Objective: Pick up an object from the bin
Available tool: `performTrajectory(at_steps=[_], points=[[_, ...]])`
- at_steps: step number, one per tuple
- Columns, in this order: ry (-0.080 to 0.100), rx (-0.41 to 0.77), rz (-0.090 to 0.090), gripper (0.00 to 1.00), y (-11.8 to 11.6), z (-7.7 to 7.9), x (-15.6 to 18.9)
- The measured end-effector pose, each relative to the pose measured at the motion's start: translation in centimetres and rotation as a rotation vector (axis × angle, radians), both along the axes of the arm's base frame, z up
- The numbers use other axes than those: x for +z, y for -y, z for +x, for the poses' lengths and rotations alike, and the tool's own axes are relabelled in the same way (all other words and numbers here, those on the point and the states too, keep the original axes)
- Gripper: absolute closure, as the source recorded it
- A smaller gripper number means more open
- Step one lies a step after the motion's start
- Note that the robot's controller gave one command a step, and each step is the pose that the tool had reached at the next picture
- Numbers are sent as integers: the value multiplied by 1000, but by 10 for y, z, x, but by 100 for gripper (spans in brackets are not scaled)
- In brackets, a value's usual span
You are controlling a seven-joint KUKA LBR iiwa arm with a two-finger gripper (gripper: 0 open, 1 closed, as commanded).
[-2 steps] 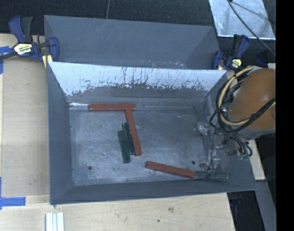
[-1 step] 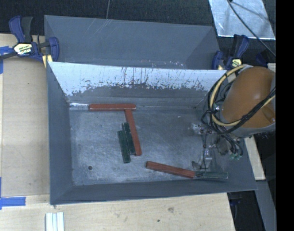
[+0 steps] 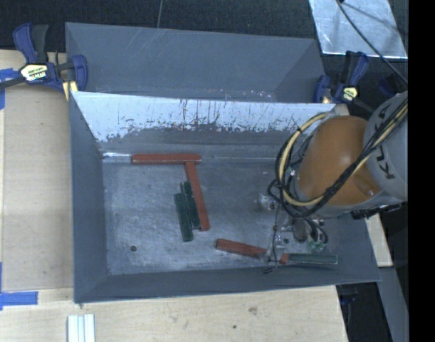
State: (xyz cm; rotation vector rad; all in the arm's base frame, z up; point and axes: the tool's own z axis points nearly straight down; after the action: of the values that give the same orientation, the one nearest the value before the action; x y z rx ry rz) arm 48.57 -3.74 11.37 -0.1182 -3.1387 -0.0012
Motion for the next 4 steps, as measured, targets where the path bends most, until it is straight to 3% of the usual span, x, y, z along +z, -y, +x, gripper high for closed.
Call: performTrajectory(at_steps=[1,2,3,4], points=[[6,232,-2,0,-7,1,-45],[6,296,-2,100,-15,-2,-44],[6,296,-2,100,-15,-2,-44],[-3,297,0,100,-15,-3,19]])
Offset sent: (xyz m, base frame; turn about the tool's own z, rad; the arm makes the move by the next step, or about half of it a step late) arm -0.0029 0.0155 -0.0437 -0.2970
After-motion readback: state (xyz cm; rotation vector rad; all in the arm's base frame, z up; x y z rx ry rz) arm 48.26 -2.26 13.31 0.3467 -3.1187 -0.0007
